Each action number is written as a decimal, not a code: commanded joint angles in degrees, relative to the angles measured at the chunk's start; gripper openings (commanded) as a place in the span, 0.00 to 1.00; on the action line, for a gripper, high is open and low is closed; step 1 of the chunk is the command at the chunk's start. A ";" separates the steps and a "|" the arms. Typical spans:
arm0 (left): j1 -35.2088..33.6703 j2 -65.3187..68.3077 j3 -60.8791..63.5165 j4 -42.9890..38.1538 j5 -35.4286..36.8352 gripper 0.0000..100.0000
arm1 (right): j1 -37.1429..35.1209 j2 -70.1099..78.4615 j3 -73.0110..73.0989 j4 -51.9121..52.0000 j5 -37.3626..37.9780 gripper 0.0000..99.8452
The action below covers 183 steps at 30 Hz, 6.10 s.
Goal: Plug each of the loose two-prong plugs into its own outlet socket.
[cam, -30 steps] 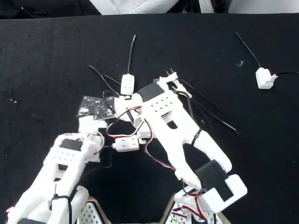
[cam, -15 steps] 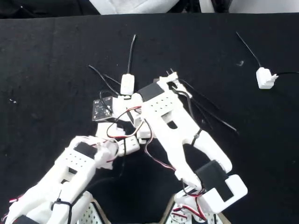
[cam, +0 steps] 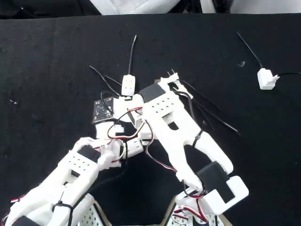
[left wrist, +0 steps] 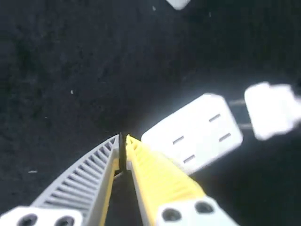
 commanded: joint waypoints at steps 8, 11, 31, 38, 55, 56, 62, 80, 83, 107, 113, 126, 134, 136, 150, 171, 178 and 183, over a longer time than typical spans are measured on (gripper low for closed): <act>-2.68 -0.26 -0.31 -3.08 1.14 0.04 | -0.79 -0.75 -0.13 -0.26 -0.70 0.01; -2.68 -0.26 -0.31 -3.08 1.14 0.04 | -2.11 -0.75 -0.13 -0.26 -2.46 0.01; -2.68 -0.26 -0.31 -3.16 1.14 0.04 | -4.31 -0.75 -0.57 -0.70 -4.31 0.01; -5.32 -2.11 -3.47 4.40 0.62 0.03 | -1.32 -0.75 -0.57 -0.79 -4.84 0.01; 9.98 -17.58 7.08 7.74 -8.44 0.03 | 0.62 -0.84 -1.27 -0.26 -4.75 0.01; 9.98 -17.58 7.08 7.74 -7.91 0.03 | 0.62 -0.84 -1.19 -0.26 -4.75 0.01; 6.37 -17.67 7.08 7.38 -7.56 0.04 | 0.70 -0.84 -1.45 -0.26 -4.84 0.01; 3.56 -17.32 8.57 -2.64 -5.89 0.04 | 2.20 -5.85 3.03 -4.40 -5.10 0.01; 3.74 -17.32 9.19 -2.81 -5.89 0.04 | 2.20 -5.93 3.74 -4.40 -4.75 0.01; 3.47 -17.76 9.19 -2.37 -5.89 0.04 | -0.09 -6.29 1.36 -4.22 -6.77 0.01; -2.68 -18.02 8.04 -1.23 -5.98 0.04 | 0.97 -6.29 -6.20 4.48 -6.77 0.01; -12.35 -17.93 4.00 9.05 -13.27 0.04 | -4.75 -5.76 -9.01 7.21 -4.04 0.01; -12.70 -17.93 5.85 6.07 -12.66 0.04 | -5.63 -5.76 -3.30 3.16 -3.96 0.01; -12.70 -17.93 5.85 6.07 -12.66 0.04 | -5.63 -5.76 -3.30 2.90 -4.13 0.01; -12.53 -17.93 5.76 6.15 -12.75 0.04 | -5.54 -5.76 2.07 -2.55 -0.79 0.01; -12.35 -17.93 5.76 6.15 -12.92 0.04 | -5.63 -5.76 3.38 -4.75 -1.76 0.01; -12.35 -17.93 5.67 6.15 -12.92 0.04 | -5.63 -5.76 3.65 -2.99 -1.93 0.01; -12.35 -17.93 5.67 6.15 -12.92 0.04 | -5.63 -5.76 3.65 -2.73 -6.68 0.01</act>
